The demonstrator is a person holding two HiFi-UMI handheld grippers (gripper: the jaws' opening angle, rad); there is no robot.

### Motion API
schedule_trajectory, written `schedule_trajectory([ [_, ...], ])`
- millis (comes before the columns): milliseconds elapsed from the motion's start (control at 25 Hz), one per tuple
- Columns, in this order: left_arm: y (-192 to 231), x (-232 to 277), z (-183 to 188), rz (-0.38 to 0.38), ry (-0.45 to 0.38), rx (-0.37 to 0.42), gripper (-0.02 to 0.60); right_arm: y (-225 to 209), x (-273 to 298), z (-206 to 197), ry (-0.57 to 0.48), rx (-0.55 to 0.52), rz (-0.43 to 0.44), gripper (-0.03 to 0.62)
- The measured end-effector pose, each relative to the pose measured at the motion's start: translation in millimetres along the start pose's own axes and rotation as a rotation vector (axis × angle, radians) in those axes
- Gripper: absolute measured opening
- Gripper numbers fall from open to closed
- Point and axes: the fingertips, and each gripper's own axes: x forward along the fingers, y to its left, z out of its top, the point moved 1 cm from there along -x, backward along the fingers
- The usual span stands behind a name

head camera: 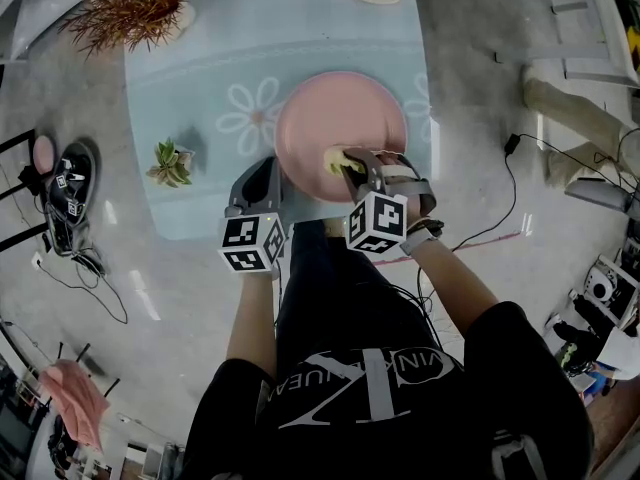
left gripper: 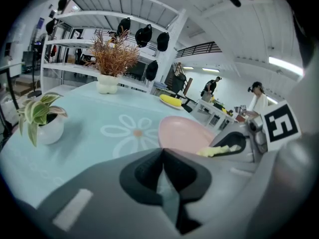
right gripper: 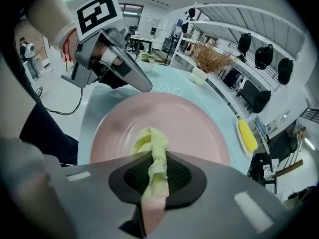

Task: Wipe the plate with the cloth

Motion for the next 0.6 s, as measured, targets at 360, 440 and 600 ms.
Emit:
schedule_trajectory([
  [360, 2, 2, 3, -0.001, 0.0, 0.007, 0.0, -18, 25, 43, -0.072, -0.042, 0.001, 0.049],
  [440, 3, 4, 3, -0.002, -0.002, 0.009, 0.0, -28, 32, 48, -0.079, -0.049, -0.012, 0.049],
  [600, 3, 3, 4, -0.003, -0.002, 0.009, 0.0, -50, 40, 50, -0.072, -0.043, -0.041, 0.049],
])
